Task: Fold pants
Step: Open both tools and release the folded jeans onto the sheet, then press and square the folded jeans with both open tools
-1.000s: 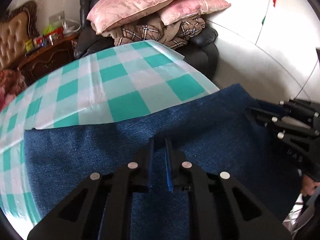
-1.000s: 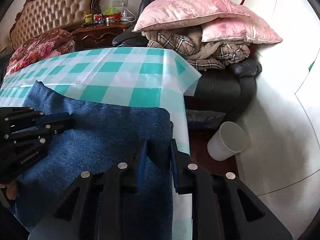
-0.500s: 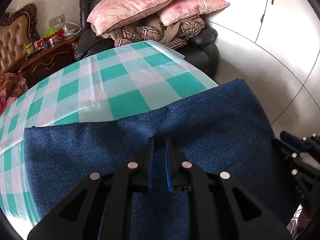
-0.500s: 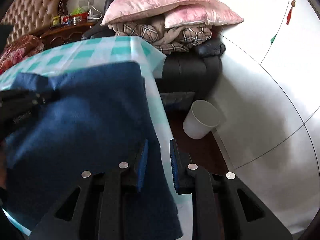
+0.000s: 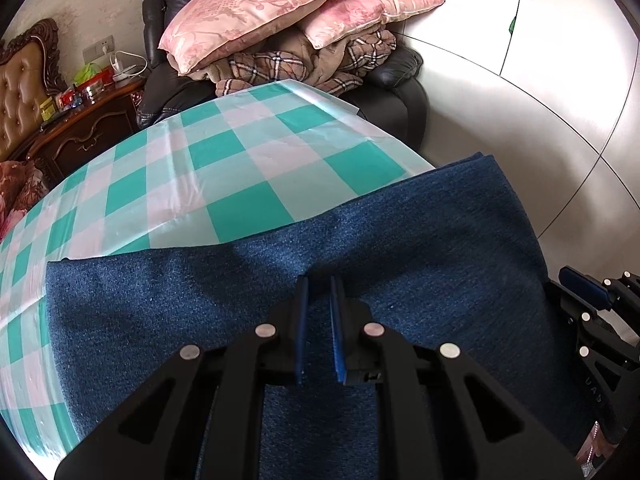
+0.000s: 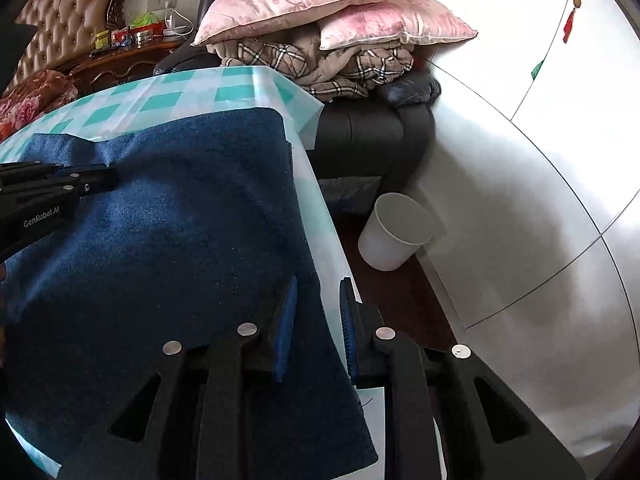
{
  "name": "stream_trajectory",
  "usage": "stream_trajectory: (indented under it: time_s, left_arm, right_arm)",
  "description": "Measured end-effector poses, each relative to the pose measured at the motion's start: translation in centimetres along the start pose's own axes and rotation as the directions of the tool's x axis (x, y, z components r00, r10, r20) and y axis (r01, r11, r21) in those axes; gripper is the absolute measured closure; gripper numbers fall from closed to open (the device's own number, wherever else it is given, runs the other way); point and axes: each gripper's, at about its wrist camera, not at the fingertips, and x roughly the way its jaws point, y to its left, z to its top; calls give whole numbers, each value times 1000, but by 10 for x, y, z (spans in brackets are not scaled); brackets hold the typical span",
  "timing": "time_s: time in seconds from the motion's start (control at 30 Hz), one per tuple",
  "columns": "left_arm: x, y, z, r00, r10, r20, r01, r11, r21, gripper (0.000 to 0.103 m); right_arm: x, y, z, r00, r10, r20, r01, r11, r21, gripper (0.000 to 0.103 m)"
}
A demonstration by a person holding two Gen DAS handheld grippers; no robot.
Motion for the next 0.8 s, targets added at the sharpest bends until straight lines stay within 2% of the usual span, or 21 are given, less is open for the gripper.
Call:
stream_trajectory:
  time_s: [0.13, 0.2, 0.3, 0.37, 0.43, 0.57, 0.73, 0.8]
  left_arm:
    - [-9, 3, 0, 1000, -10, 8, 10, 999, -34, 90]
    - [-25, 9, -4, 999, -15, 30, 18, 996, -87, 84]
    - [-51, 18, -22, 999, -19, 50, 27, 987, -157, 72]
    - [-60, 17, -47, 999, -53, 9, 54, 982, -183, 72]
    - [-65, 9, -67, 998, -61, -22, 56, 983, -172, 70]
    - [-78, -11, -93, 1000, -14, -25, 12, 998, -61, 62]
    - [-85, -7, -100, 999, -18, -30, 16, 998, -64, 59]
    - [-91, -7, -104, 1000, -9, -26, 7, 998, -55, 47]
  right_arm:
    - [0, 1, 0, 1000, -5, -4, 5, 1000, -1, 85]
    - [1, 1, -1, 1000, -4, -4, 4, 1000, 1, 85]
    - [0, 2, -2, 1000, -10, 1, 10, 1000, 3, 85]
    - [0, 3, -2, 1000, -18, 4, 18, 1000, 2, 85]
    - [0, 5, -2, 1000, -25, 5, 25, 1000, -2, 85]
    - [0, 4, -2, 1000, -28, 6, 28, 1000, -3, 83]
    - [0, 5, -2, 999, -32, 5, 32, 999, -8, 79]
    - [0, 3, -1, 1000, -23, 3, 23, 1000, -2, 75]
